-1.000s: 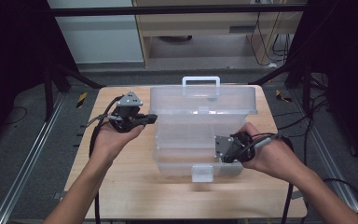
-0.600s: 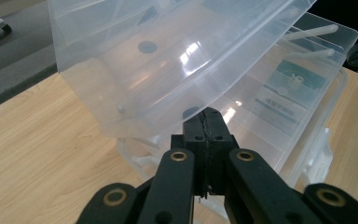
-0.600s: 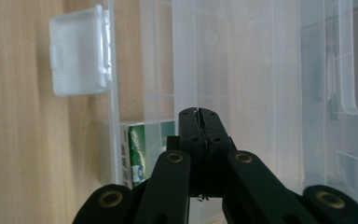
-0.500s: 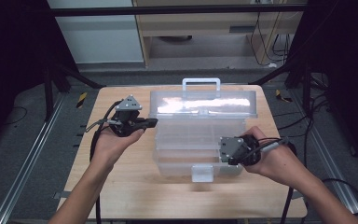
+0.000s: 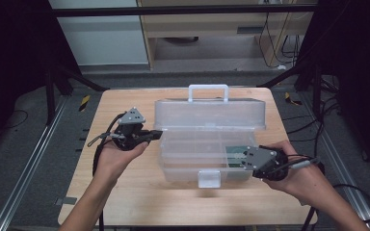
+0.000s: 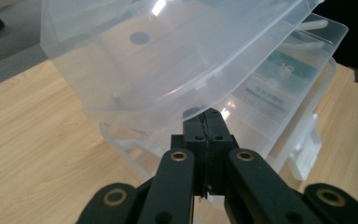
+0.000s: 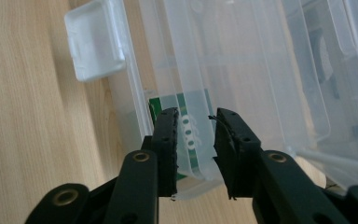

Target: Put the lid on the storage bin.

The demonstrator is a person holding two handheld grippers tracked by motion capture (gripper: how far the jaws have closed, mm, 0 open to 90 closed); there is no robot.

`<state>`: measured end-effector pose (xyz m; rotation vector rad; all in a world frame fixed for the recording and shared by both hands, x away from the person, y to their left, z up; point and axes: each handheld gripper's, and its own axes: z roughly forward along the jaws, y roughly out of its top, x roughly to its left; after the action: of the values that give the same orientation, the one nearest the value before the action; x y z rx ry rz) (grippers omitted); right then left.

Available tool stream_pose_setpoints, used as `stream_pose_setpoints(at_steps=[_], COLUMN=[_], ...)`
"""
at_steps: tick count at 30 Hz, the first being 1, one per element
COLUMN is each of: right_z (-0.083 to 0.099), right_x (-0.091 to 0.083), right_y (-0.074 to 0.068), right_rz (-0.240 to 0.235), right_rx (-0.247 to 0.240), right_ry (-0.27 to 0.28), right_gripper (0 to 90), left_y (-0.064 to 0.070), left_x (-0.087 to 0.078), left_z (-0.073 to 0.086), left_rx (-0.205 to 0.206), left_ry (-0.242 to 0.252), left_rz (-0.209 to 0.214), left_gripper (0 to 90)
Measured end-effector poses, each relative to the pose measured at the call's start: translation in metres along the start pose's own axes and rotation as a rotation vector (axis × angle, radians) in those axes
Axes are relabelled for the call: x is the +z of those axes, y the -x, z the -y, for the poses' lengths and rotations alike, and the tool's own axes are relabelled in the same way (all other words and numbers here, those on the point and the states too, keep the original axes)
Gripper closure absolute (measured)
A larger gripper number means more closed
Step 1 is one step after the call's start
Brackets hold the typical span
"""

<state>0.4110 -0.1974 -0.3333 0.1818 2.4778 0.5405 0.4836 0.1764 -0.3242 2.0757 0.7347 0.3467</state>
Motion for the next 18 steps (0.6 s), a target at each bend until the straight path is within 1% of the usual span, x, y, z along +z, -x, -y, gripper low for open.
stream_pose_setpoints(at_steps=[4, 5, 6, 7, 10, 12, 15, 18], right_z=[0.011, 0.013, 0.013, 0.018, 0.025, 0.029, 0.036, 0.044], right_x=[-0.004, -0.005, -0.005, -0.006, -0.006, -0.007, -0.008, -0.010], right_y=[-0.002, -0.002, -0.002, -0.003, -0.005, -0.006, -0.008, -0.011], right_rz=[0.013, 0.014, 0.014, 0.020, 0.021, 0.034, 0.047, 0.064], right_rx=[0.043, 0.049, 0.049, 0.070, 0.089, 0.107, 0.127, 0.151], right_ry=[-0.005, -0.003, -0.003, -0.006, -0.011, -0.022, -0.024, -0.030], right_gripper=[62.7, 61.9, 61.9, 59.4, 56.1, 53.4, 48.0, 44.3], left_y=[0.003, 0.004, 0.004, 0.005, 0.007, 0.008, 0.010, 0.012], left_x=[0.001, 0.002, 0.002, 0.003, 0.004, 0.004, 0.003, 0.004], left_z=[0.008, 0.012, 0.012, 0.014, 0.018, 0.020, 0.023, 0.026], left_rx=[-0.008, -0.012, -0.012, -0.014, -0.010, -0.013, -0.012, -0.014], left_ry=[0.000, 0.000, 0.000, -0.001, -0.004, 0.003, 0.010, 0.016], left_rz=[0.000, 0.002, 0.002, 0.006, -0.002, 0.000, -0.014, -0.019], left_gripper=[89.9, 89.8, 89.8, 89.8, 89.8, 89.9, 89.9, 89.9])
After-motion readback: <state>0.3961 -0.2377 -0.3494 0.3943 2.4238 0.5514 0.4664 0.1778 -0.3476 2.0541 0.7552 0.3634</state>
